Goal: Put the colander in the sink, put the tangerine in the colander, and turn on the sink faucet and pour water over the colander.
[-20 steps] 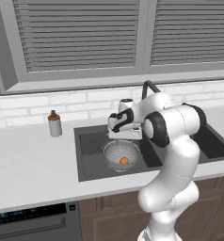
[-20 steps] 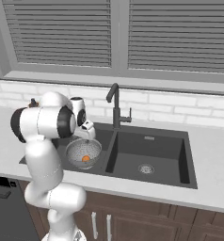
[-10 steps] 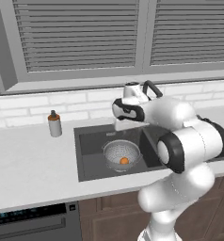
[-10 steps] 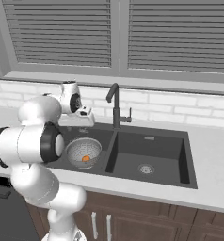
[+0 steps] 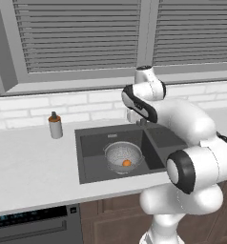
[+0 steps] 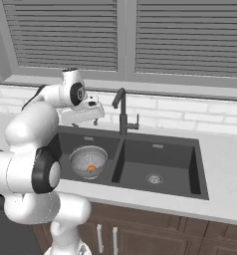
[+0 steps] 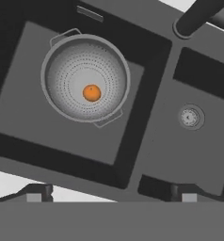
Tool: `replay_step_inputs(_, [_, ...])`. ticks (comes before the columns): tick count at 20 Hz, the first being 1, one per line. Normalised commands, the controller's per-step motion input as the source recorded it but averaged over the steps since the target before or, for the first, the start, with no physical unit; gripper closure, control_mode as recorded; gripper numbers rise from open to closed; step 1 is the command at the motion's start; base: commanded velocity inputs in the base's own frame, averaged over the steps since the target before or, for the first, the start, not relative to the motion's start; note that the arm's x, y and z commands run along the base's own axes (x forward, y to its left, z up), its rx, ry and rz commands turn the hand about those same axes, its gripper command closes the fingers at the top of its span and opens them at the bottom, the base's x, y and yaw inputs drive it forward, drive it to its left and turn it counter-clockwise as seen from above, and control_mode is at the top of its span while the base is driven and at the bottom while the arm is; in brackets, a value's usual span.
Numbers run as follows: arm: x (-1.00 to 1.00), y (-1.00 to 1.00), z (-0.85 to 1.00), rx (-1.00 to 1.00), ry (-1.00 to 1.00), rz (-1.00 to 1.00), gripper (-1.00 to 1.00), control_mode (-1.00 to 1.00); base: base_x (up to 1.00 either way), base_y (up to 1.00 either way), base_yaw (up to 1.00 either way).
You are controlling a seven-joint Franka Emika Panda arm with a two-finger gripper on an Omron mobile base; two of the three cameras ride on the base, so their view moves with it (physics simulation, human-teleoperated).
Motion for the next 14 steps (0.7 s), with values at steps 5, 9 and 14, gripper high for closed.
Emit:
replay_step_inputs(5, [-0.03,-0.45,0.73,0.00,0.00,-0.01,-1.00,-1.00,0.00,0.00,0.00])
replay_step_inputs(9, [0.03,-0.34,0.73,0.00,0.01,-0.11,-1.00,-1.00,0.00,0.00,0.00])
replay_step_inputs(14, [0.30,-0.34,0.37,0.00,0.01,-0.12,-1.00,-1.00,0.00,0.00,0.00])
